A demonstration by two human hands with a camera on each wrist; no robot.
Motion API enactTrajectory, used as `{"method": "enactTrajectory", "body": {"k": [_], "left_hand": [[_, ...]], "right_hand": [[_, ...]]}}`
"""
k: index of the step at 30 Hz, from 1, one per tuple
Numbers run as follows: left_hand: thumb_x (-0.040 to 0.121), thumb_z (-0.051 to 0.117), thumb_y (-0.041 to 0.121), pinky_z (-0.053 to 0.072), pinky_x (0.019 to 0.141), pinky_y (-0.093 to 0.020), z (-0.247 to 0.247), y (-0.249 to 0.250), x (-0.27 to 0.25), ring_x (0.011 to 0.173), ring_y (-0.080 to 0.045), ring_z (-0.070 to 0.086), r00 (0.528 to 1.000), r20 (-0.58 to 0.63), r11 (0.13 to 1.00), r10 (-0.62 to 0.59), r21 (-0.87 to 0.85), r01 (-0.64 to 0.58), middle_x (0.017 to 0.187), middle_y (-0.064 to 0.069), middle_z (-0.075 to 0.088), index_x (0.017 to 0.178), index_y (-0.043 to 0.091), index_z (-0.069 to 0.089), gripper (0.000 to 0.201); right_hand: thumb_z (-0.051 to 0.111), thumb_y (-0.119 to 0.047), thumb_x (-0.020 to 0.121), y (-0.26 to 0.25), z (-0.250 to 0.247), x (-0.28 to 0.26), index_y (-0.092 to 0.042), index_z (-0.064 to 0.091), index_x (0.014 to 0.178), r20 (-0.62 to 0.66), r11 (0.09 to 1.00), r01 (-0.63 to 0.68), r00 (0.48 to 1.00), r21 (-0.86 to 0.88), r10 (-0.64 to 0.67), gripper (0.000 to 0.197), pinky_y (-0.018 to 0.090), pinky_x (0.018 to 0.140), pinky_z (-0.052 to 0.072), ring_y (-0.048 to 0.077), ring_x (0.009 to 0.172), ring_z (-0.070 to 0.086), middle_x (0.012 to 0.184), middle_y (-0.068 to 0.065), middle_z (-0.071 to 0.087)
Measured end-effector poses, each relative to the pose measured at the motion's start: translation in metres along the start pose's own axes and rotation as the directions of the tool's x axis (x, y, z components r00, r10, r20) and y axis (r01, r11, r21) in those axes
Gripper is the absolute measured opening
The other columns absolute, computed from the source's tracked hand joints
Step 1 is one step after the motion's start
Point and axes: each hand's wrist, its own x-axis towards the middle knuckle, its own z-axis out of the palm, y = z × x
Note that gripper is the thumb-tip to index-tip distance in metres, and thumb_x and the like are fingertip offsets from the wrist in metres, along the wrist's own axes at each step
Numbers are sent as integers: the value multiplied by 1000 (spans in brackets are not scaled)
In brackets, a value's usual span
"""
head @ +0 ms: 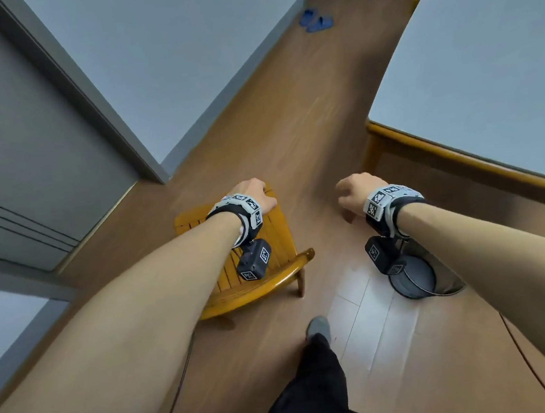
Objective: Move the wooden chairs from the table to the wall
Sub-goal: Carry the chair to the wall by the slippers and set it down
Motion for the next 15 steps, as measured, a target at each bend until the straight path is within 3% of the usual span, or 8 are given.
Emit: {"method": "enactTrajectory", "body": {"k": [2, 8, 10, 15], "left_hand": [[87, 62, 34, 42, 70, -31, -8, 18, 40, 81, -26, 46, 1000, -8, 1000, 7, -1, -7, 89, 0, 47, 96, 23, 48, 20], [86, 62, 34, 41, 72, -32, -22, 88, 134, 82, -25, 47, 995, 65, 997, 82, -5, -82, 95, -2, 49, 87, 24, 47, 18], [87, 61, 34, 42, 74, -32, -30, 113, 158, 83, -25, 47, 992, 83, 995, 96, -8, -96, 97, -1, 50, 97, 25, 54, 15], [85, 62, 36, 51, 81, -35, -61, 168, 233, 88, -26, 53, 993, 56, 995, 101, 21, -102, 111, -4, 62, 126, 17, 62, 45]], "right_hand": [[58, -30, 95, 15, -17, 26, -22, 58, 141, -8, 1000, -14, 1000, 9, 14, 47, 38, 97, 50, 31, 119, 62, 136, 10, 62], [56, -30, 95, 67, -70, 90, -23, 57, 142, -25, 998, -49, 998, 26, 50, 48, 38, 98, 50, 29, 121, 61, 139, 7, 60], [55, -29, 96, 85, -88, 112, -21, 56, 143, -21, 998, -56, 998, 24, 56, 48, 38, 98, 50, 28, 122, 61, 140, 6, 60], [55, -28, 92, 126, -126, 186, -21, 59, 138, -1, 999, -40, 999, 10, 40, 47, 35, 95, 47, 30, 121, 59, 138, 8, 61]]}}
